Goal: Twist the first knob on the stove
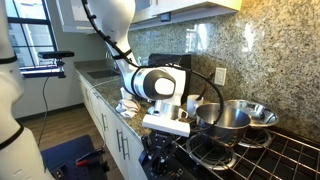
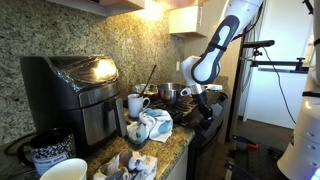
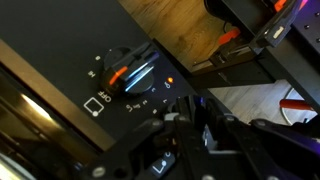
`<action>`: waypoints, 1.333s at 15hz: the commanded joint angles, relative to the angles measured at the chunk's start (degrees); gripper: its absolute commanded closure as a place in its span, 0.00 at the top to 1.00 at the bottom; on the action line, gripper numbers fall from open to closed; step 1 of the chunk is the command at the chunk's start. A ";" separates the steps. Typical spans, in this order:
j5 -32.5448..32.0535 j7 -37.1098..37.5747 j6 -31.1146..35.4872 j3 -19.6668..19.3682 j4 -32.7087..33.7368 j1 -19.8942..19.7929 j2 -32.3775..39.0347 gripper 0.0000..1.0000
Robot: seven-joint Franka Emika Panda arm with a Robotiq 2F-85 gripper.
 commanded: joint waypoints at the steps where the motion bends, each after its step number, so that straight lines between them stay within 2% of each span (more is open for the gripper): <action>1: 3.19 -1.30 2.21 0.84 -1.19 -0.63 3.22 0.08; 15: 19.00 -0.81 3.14 0.85 -0.68 -4.04 3.33 0.08; 20: 22.78 -0.68 3.34 0.75 -0.71 -4.83 3.46 0.08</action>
